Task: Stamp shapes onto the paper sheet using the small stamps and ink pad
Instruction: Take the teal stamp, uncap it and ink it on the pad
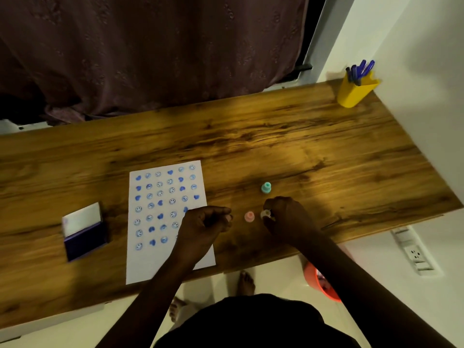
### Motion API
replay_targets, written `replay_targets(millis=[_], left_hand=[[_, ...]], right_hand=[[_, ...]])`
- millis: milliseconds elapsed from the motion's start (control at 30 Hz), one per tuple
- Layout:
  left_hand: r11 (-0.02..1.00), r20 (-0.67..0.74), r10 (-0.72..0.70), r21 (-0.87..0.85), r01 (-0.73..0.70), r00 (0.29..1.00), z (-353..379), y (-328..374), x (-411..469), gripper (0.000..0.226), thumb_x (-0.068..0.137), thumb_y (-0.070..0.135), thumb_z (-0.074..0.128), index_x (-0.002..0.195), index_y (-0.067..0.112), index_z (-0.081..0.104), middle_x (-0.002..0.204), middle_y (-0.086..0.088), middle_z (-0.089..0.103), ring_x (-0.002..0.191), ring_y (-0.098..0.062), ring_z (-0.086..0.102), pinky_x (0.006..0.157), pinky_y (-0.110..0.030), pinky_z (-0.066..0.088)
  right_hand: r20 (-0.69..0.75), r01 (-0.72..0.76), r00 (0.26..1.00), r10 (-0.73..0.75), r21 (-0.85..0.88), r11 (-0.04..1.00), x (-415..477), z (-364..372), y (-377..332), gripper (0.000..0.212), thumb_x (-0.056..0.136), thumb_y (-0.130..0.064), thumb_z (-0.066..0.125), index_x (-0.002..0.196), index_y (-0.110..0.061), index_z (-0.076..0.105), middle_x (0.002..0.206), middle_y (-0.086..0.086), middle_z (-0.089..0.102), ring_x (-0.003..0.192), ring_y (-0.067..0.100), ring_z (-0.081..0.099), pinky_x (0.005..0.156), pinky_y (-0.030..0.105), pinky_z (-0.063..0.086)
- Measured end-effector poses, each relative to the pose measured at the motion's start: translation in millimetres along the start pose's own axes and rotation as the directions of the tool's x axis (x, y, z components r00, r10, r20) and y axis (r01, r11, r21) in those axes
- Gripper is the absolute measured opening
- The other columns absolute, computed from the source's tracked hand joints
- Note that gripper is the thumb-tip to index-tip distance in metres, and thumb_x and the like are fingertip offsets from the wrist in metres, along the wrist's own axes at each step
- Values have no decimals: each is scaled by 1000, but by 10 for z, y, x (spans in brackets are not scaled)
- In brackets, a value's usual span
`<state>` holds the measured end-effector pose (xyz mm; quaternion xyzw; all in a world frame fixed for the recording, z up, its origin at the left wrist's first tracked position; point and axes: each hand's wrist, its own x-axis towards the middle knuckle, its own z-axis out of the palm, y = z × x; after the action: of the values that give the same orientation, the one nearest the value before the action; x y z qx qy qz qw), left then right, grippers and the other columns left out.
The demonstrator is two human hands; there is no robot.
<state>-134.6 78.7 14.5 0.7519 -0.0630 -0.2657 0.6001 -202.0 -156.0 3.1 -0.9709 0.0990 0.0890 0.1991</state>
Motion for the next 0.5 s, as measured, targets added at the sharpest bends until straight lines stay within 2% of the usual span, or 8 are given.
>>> replay_targets(millis=[100, 200, 300, 367, 433, 500], left_hand=[[1000, -9, -5, -10, 5, 1000, 19, 0, -9, 24, 89, 16, 78, 93, 40, 82, 94, 3, 83, 88, -18, 80, 90, -43, 63], [1000, -16, -9, -25, 8, 1000, 24, -5, -12, 26, 89, 15, 78, 93, 40, 82, 94, 2, 83, 89, -19, 80, 91, -47, 63], [1000, -27, -8, -24, 7, 1000, 10, -23, -6, 23, 88, 19, 78, 95, 40, 82, 94, 3, 83, 88, -19, 80, 91, -48, 62], [999, -36, -12, -32, 11, 999, 0, -33, -5, 19, 86, 23, 79, 96, 40, 82, 95, 3, 83, 88, -19, 80, 92, -49, 62], [999, -43, -14, -43, 12, 999, -10, -42, -7, 18, 84, 26, 79, 96, 38, 82, 95, 3, 83, 88, -19, 81, 91, -50, 62], [999, -46, -8, -43, 6, 999, -20, -47, -14, 18, 85, 25, 79, 96, 39, 82, 95, 2, 83, 88, -20, 81, 91, -51, 62]], right_hand=[[8, 29, 1000, -28, -18, 999, 13, 8, 15, 23, 91, -31, 65, 107, -15, 66, 107, 8, 68, 100, 26, 65, 80, 35, 51], [-2, 44, 999, -44, -52, 998, 34, -38, 28, 33, 87, -39, 69, 110, -15, 67, 106, 8, 71, 100, 27, 67, 81, 34, 52], [-188, 22, 982, -24, -17, 1000, 127, -167, 75, 42, 81, -44, 76, 104, -10, 73, 91, 11, 76, 86, 30, 73, 73, 28, 50], [-260, -4, 966, 6, 10, 1000, 243, -268, 115, 40, 85, -45, 73, 103, -10, 71, 83, 10, 76, 78, 31, 73, 71, 31, 55], [-228, -55, 972, 53, -4, 998, 362, -330, 122, 42, 88, -49, 67, 107, -12, 66, 83, 9, 75, 78, 30, 73, 70, 39, 59], [-192, -107, 976, 104, -8, 994, 450, -343, 102, 44, 88, -51, 67, 110, -13, 65, 89, 9, 76, 83, 29, 73, 71, 41, 60]])
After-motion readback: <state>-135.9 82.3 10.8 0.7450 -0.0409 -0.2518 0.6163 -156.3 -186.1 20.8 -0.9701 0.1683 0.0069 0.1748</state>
